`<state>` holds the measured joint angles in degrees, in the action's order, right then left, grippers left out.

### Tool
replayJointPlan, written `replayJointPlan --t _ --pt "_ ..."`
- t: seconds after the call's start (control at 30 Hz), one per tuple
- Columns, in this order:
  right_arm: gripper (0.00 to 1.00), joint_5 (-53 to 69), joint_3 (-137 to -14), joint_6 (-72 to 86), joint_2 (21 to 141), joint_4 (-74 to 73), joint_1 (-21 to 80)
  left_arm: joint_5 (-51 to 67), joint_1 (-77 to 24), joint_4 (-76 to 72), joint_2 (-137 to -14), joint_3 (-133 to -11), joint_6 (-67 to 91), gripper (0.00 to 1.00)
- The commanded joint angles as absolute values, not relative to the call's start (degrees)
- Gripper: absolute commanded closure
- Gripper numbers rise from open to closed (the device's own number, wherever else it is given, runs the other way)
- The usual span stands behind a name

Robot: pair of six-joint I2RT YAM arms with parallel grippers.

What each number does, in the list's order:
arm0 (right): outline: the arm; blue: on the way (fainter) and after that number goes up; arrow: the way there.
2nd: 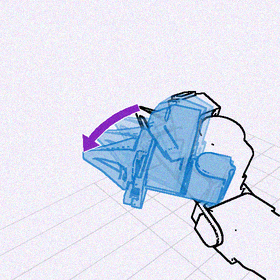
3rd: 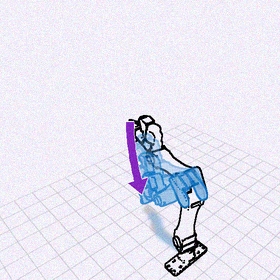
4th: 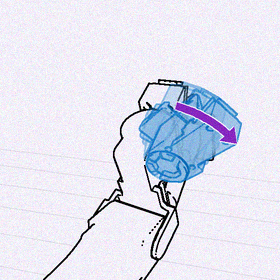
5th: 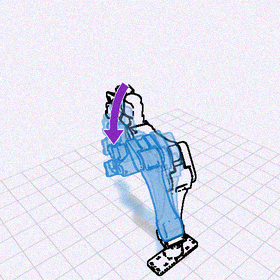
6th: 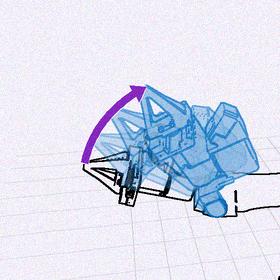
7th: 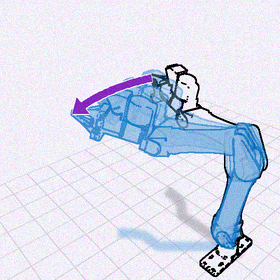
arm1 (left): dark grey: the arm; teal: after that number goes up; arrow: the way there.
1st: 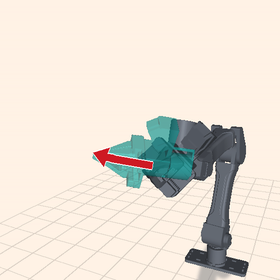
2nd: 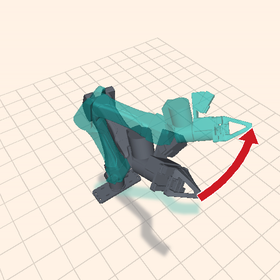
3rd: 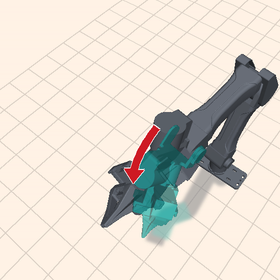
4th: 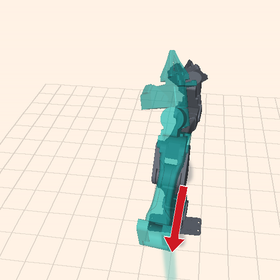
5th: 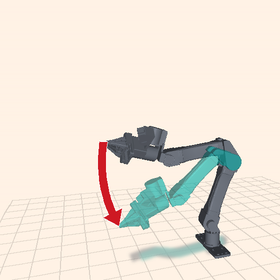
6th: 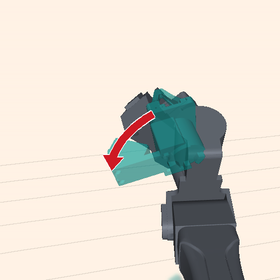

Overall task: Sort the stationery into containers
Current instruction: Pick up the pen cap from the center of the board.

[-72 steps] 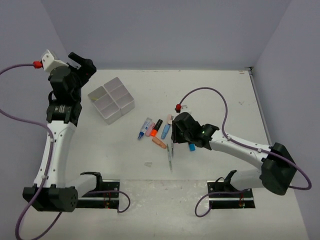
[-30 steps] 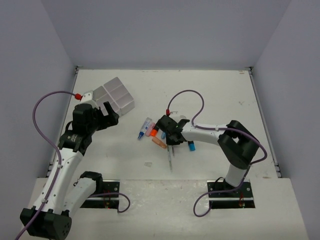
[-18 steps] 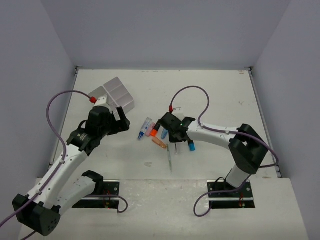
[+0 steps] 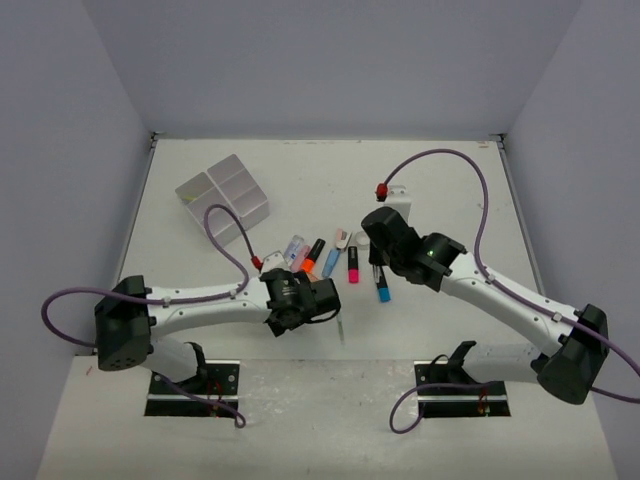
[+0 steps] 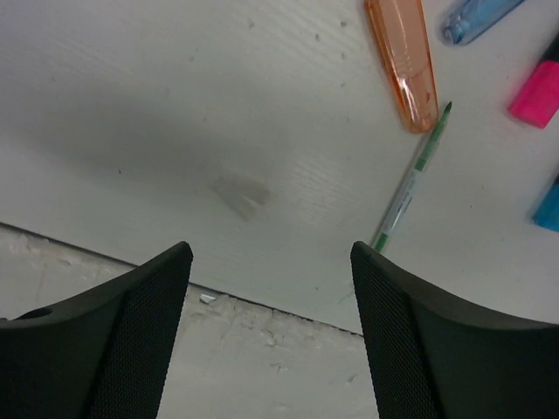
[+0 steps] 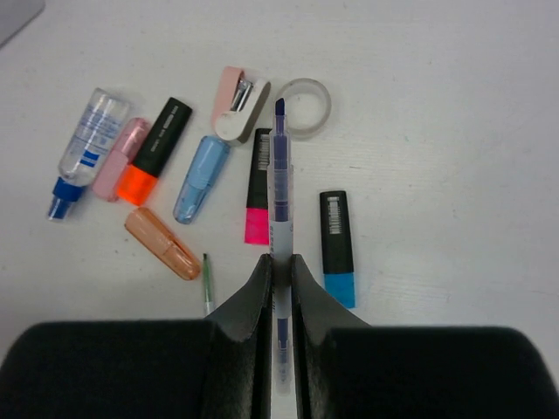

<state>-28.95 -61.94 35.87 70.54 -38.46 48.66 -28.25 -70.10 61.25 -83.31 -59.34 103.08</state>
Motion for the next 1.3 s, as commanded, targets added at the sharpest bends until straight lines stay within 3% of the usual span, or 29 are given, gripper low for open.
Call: replayJointPlan --t 0.0,0.07,0.1,0.5,0.6,1.27 --pt "1.00 -29.36 -59.77 32.97 69.43 -37.62 47.99 -29.90 -74.00 70.25 -85.26 -59.70 124.80 0.27" --pt "1.00 -28.77 -58.25 32.45 68.51 -36.61 47.48 -28.45 -74.00 65.94 -84.58 -55.65 125.14 0.52" --pt "1.00 -28.53 -57.89 32.09 68.08 -36.18 47.33 -28.61 -74.00 63.20 -84.25 -53.79 124.89 0.53" --pt "1.00 -27.34 -55.37 31.02 66.89 -34.10 46.40 -33.13 -72.06 59.48 -84.55 -53.24 121.62 0.62" --pt "1.00 -27.68 -55.40 30.88 67.12 -34.10 46.23 -32.14 -71.02 57.04 -84.73 -51.74 119.74 0.70" --pt "1.00 -27.33 -53.79 30.31 66.98 -32.95 45.53 -30.04 -70.14 54.66 -89.39 -52.65 117.66 0.71"
